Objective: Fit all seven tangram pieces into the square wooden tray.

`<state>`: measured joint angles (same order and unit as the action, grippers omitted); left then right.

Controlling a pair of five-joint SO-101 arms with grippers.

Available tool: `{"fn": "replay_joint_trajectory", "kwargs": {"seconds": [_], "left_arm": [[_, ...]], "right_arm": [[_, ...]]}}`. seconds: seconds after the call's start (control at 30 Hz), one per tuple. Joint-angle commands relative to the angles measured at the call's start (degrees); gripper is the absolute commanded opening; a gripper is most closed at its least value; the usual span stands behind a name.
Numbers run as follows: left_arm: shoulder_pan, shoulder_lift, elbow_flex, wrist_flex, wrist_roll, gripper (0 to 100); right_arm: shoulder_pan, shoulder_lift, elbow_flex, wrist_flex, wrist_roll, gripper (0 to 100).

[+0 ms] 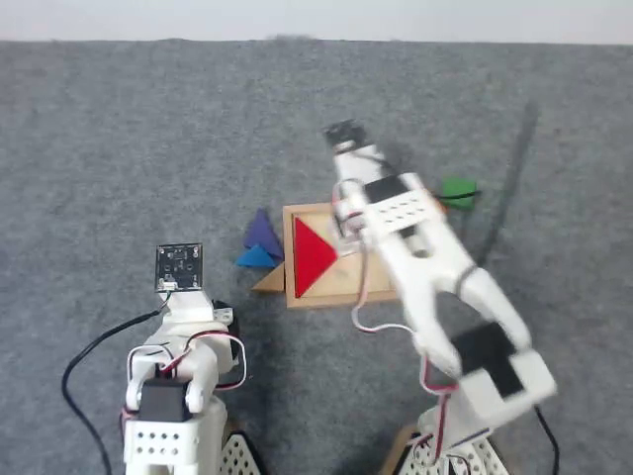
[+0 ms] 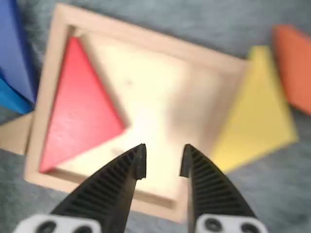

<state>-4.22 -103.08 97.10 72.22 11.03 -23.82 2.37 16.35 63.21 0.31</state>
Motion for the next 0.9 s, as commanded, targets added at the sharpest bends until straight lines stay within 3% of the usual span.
{"fn": "replay_joint_trajectory", "kwargs": {"seconds": [0.0, 0.1, 0.27, 0.57, 0.87], "left_arm": [[-0.35, -1.14, -0.66, 0.09, -0.53, 1], [-0.35, -1.14, -0.66, 0.09, -0.53, 1], [-0.35, -1.14, -0.66, 0.09, -0.53, 1], [-0.35, -1.14, -0.66, 0.09, -0.53, 1], [-0.35, -1.14, -0.66, 0.09, -0.53, 1]], "right_arm": [[6.20, -6.11, -0.79, 2.07, 3.78, 20.6], [10.42, -1.01, -2.29, -0.31, 5.63, 21.9], [11.21, 13.23, -11.69, -0.31, 7.47, 22.0], [12.79, 28.62, -25.49, 7.78, 9.58, 22.1], [13.05, 30.02, -25.32, 7.87, 9.41, 35.9]]}}
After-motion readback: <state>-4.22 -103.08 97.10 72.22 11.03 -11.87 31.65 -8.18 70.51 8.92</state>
